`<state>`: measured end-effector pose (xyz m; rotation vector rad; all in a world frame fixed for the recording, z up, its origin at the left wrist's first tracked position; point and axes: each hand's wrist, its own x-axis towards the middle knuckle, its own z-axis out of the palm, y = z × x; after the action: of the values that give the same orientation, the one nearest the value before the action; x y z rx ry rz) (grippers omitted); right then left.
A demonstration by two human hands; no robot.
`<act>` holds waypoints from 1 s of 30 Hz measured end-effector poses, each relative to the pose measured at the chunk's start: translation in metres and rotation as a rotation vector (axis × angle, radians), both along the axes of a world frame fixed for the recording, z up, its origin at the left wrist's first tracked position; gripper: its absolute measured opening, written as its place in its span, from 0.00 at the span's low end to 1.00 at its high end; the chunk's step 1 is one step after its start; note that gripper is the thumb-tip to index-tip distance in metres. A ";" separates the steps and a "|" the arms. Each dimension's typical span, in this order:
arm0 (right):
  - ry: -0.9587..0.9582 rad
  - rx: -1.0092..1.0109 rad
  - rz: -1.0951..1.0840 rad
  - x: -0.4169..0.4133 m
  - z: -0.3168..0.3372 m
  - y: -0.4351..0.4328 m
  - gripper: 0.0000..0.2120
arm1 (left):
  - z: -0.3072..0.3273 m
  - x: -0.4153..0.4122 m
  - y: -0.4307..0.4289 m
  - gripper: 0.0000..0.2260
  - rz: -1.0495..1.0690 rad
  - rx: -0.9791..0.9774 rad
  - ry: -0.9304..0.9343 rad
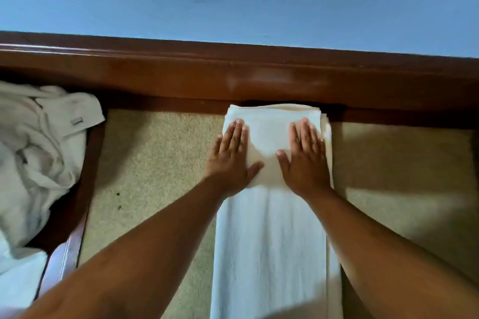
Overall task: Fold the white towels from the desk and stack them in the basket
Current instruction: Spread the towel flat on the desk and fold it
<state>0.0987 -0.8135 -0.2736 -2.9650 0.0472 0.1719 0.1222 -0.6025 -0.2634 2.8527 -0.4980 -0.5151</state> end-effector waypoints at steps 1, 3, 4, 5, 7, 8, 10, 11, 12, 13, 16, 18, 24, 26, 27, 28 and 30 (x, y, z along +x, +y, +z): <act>-0.020 -0.006 0.013 0.016 -0.002 -0.006 0.34 | -0.004 0.014 -0.001 0.42 -0.004 -0.007 -0.027; -0.036 -0.021 0.024 0.037 -0.005 -0.012 0.34 | -0.012 0.030 -0.001 0.42 -0.006 -0.035 -0.068; -0.035 -0.021 0.019 0.042 -0.006 -0.013 0.34 | -0.015 0.034 -0.001 0.42 -0.005 -0.049 -0.084; -0.028 -0.023 0.020 0.045 -0.008 -0.013 0.34 | -0.017 0.036 -0.002 0.42 -0.003 -0.061 -0.093; -0.014 -0.026 0.022 0.045 -0.010 -0.011 0.34 | -0.020 0.036 0.000 0.42 -0.002 -0.081 -0.102; -0.009 -0.029 0.015 0.044 -0.010 -0.010 0.34 | -0.021 0.034 0.002 0.41 -0.005 -0.086 -0.105; 0.010 -0.007 -0.025 0.041 -0.009 -0.006 0.34 | -0.021 0.034 0.005 0.40 -0.019 -0.070 -0.089; 0.021 0.012 -0.050 0.036 -0.007 -0.003 0.34 | -0.019 0.031 0.007 0.39 -0.022 -0.063 -0.073; 0.039 0.032 -0.066 0.028 -0.004 -0.001 0.34 | -0.016 0.026 0.009 0.38 -0.023 -0.057 -0.048; 0.071 0.051 -0.072 0.016 -0.002 0.002 0.34 | -0.013 0.018 0.012 0.37 -0.022 -0.052 -0.011; 0.152 0.067 -0.040 -0.044 0.004 0.007 0.36 | -0.002 -0.026 0.028 0.35 -0.042 -0.036 0.078; 0.162 0.084 -0.025 -0.093 0.007 0.011 0.36 | 0.004 -0.067 0.042 0.35 -0.085 -0.031 0.126; 0.257 0.126 -0.092 -0.246 0.011 0.009 0.37 | 0.010 -0.221 0.074 0.37 -0.076 -0.037 0.277; 0.274 0.158 -0.105 -0.291 0.014 0.009 0.37 | 0.012 -0.271 0.079 0.36 -0.041 -0.019 0.312; 0.294 0.173 -0.104 -0.307 0.013 0.009 0.38 | 0.013 -0.289 0.081 0.35 -0.012 -0.023 0.328; 0.293 0.178 -0.090 -0.322 0.014 0.007 0.38 | 0.013 -0.307 0.081 0.34 0.018 -0.032 0.320; 0.279 0.148 -0.046 -0.350 0.018 -0.002 0.37 | 0.016 -0.337 0.080 0.34 0.063 -0.050 0.290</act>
<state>-0.2511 -0.8158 -0.2561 -2.7685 0.1319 0.5554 -0.2144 -0.5224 -0.2478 2.6727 -0.3619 -0.8724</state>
